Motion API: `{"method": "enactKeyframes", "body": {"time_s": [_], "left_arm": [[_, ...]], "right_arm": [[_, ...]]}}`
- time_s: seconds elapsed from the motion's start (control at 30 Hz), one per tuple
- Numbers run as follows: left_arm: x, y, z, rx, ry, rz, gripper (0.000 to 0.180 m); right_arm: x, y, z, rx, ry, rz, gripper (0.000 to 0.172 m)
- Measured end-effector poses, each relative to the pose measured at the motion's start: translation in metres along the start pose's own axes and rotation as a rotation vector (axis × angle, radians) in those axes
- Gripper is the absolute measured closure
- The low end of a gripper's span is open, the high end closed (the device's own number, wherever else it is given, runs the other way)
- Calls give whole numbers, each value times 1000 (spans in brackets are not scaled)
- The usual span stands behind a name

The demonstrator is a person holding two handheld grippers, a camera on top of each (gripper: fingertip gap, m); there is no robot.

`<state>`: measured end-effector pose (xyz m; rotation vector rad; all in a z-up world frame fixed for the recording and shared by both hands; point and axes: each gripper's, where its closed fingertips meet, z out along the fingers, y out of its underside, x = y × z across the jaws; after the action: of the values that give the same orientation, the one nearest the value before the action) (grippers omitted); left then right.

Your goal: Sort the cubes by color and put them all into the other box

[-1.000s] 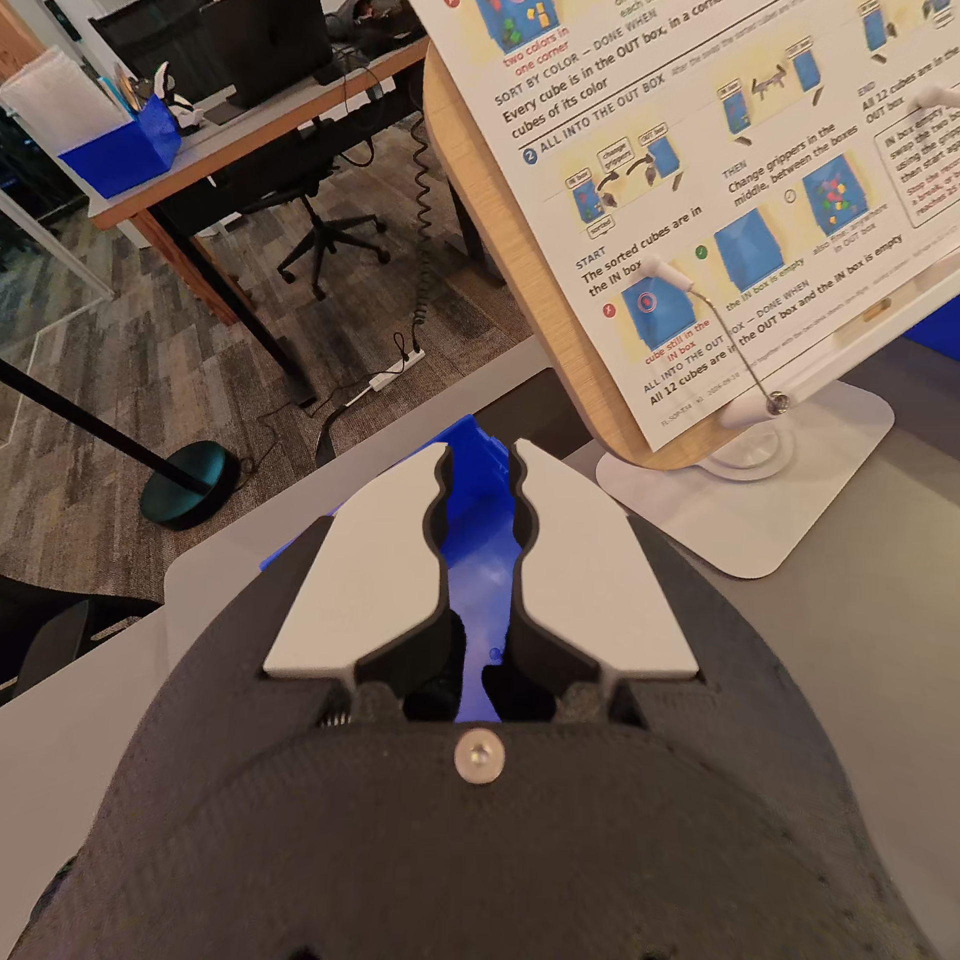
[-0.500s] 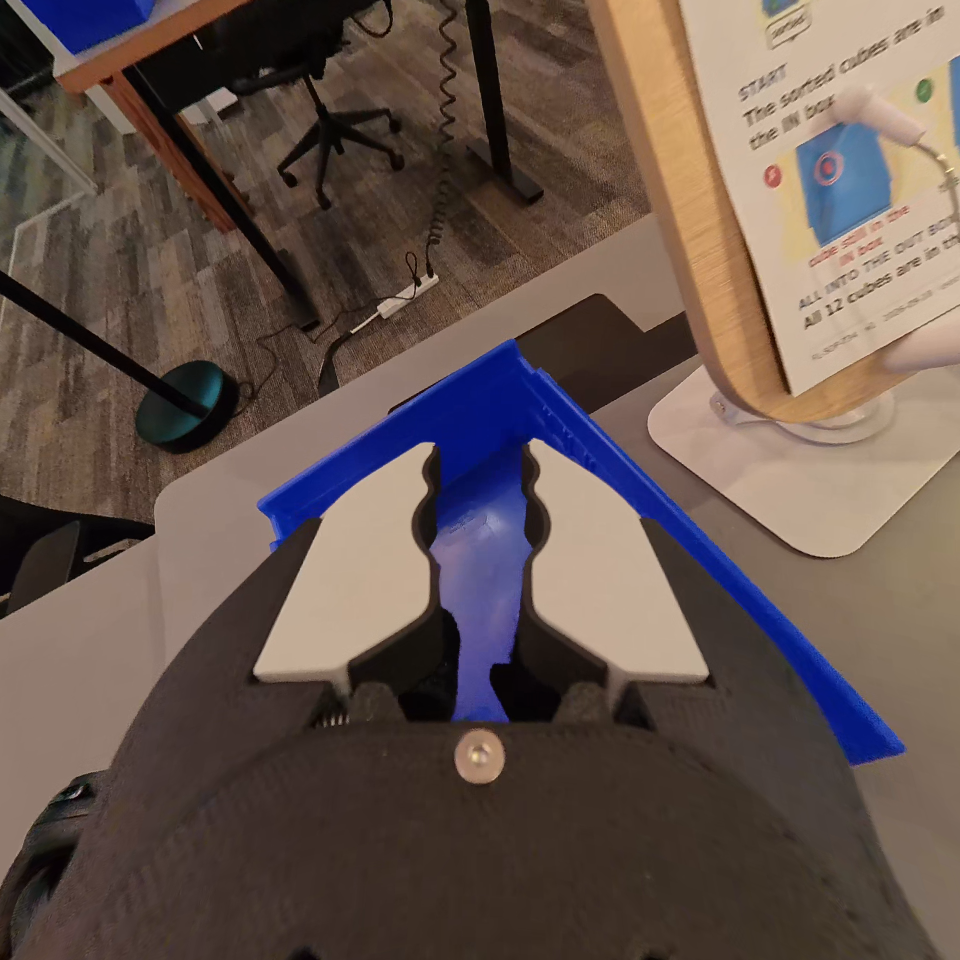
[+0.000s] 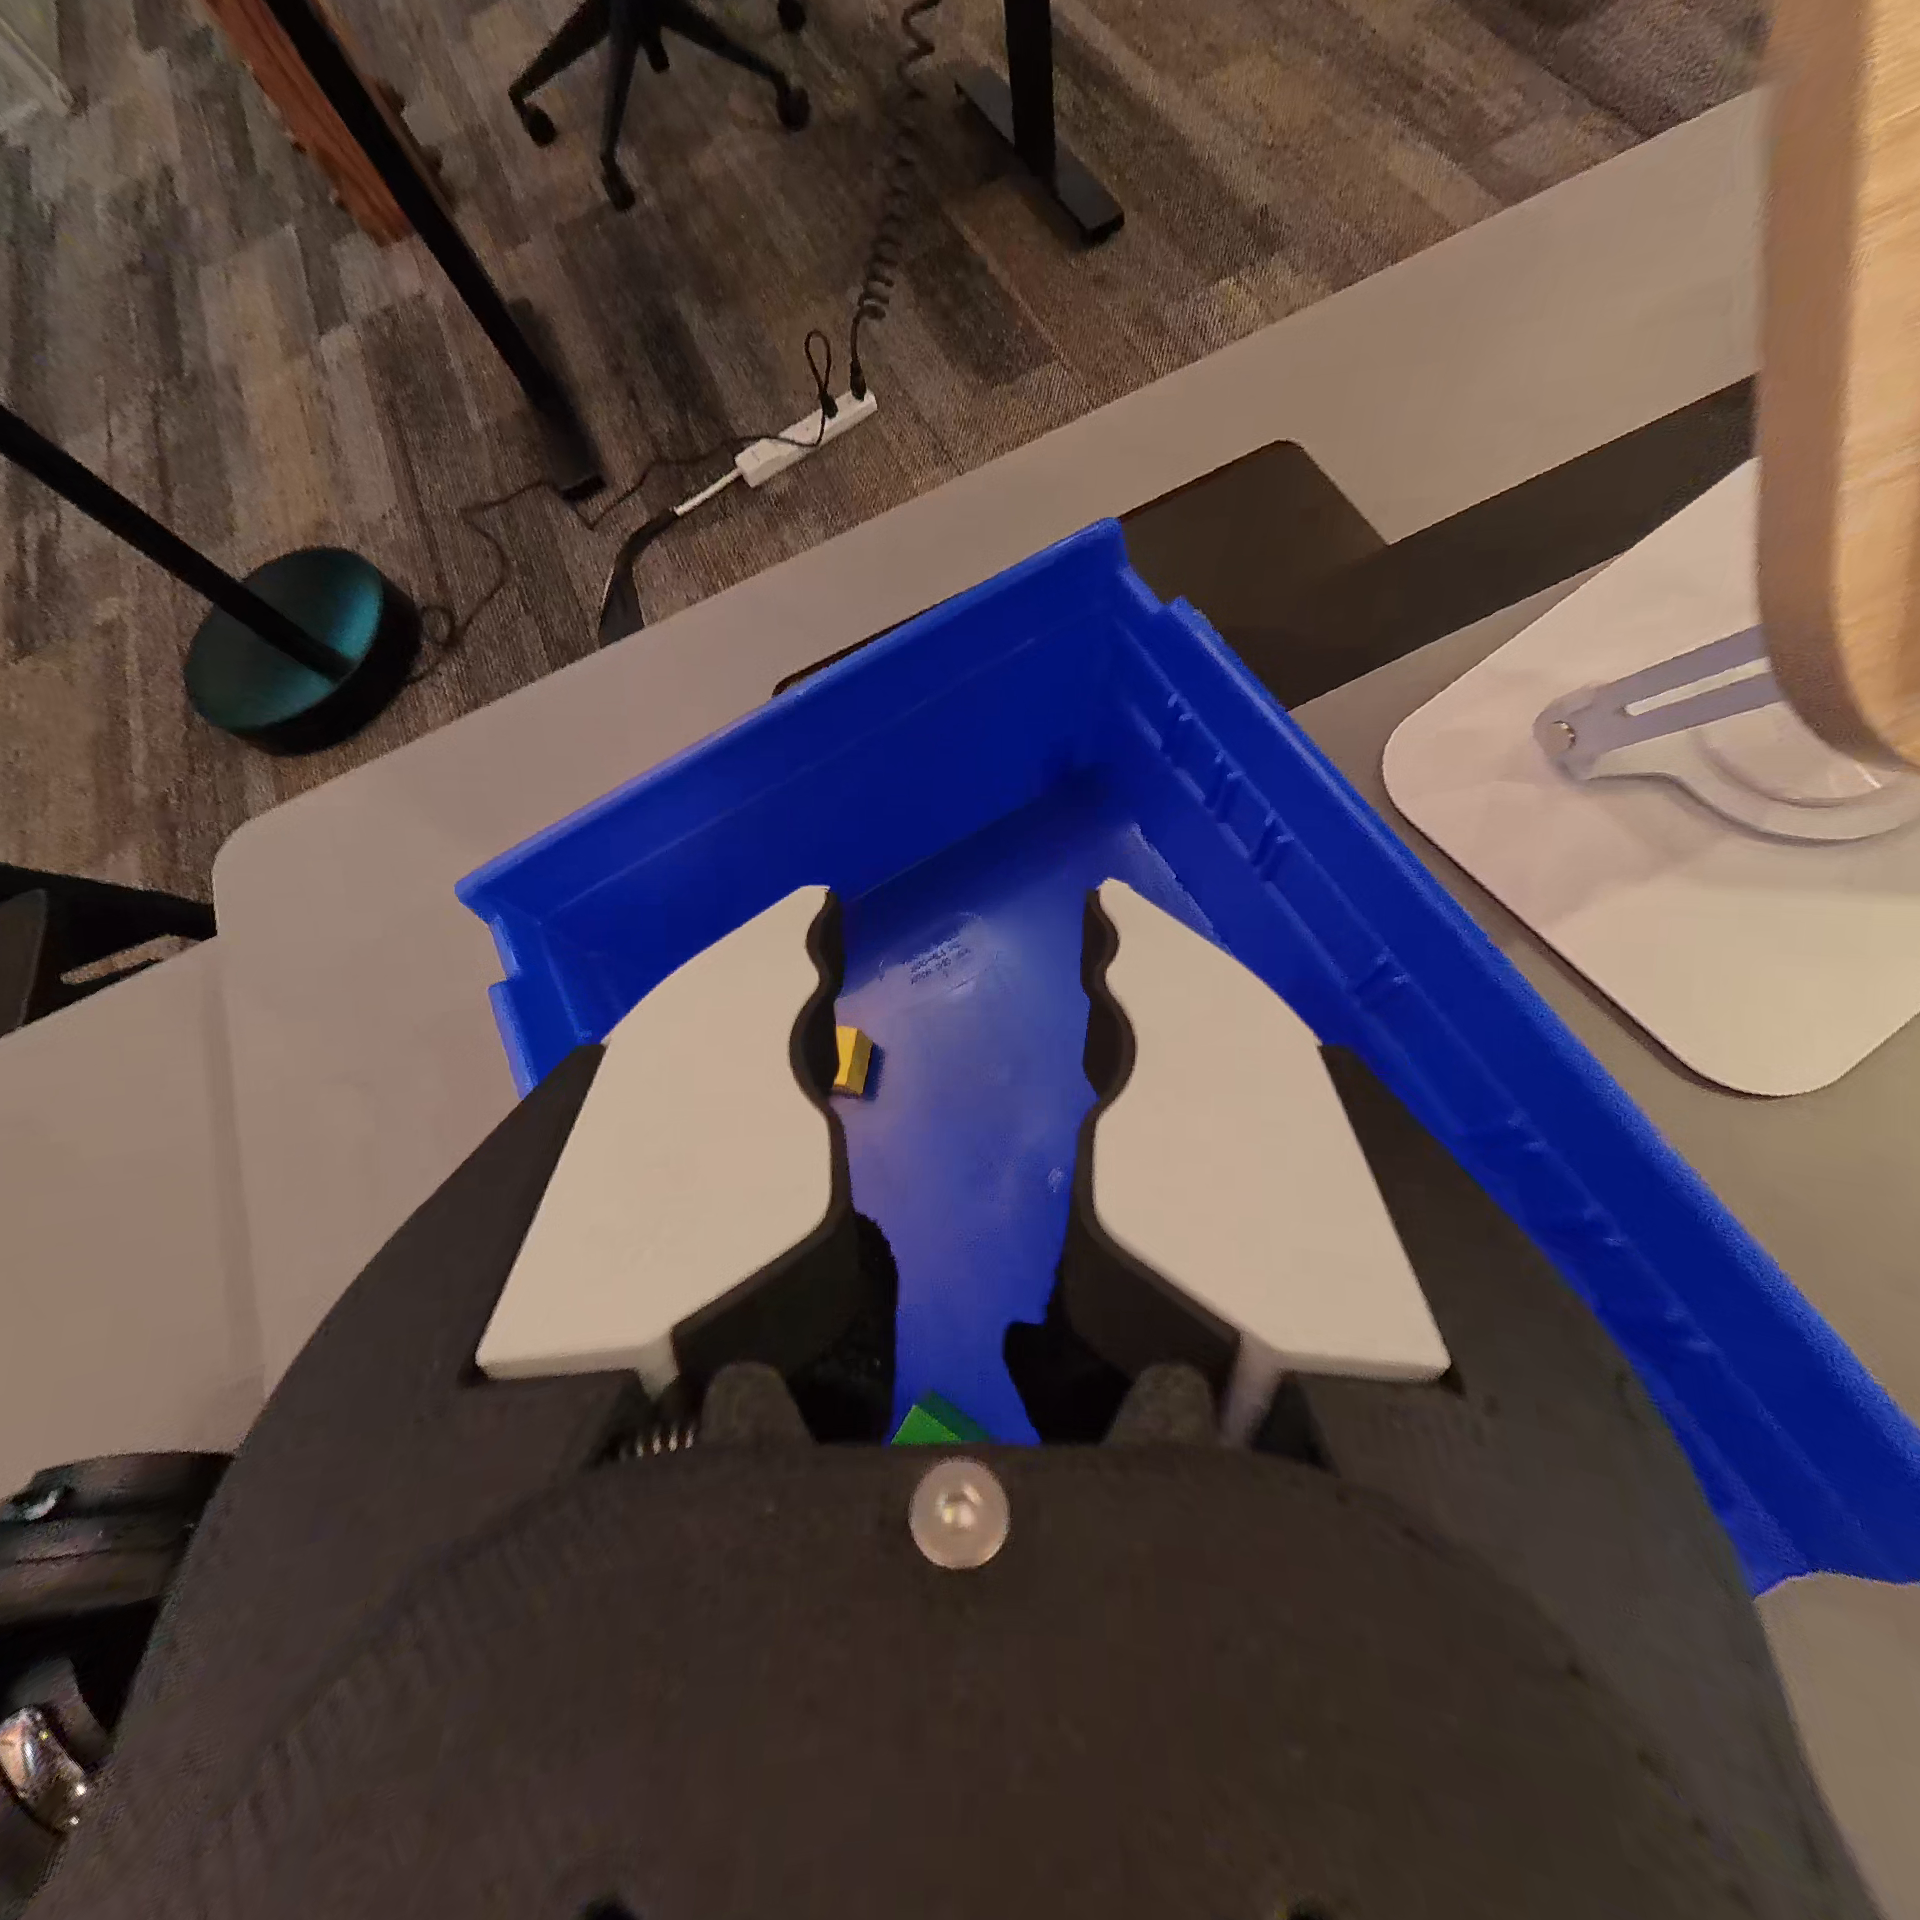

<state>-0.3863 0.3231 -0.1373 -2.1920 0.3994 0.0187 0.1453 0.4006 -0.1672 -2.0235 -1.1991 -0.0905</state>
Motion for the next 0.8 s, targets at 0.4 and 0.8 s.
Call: {"method": "enactKeyframes", "body": {"time_s": [0.4, 0.8], "left_arm": [[-18, 33, 17, -127, -11, -100, 122], [-33, 85, 71, -384, -162, 116, 132]], "right_arm": [[-2, -1, 1, 4, -7, -8, 138], [-6, -6, -2, 20, -16, -20, 137]]}}
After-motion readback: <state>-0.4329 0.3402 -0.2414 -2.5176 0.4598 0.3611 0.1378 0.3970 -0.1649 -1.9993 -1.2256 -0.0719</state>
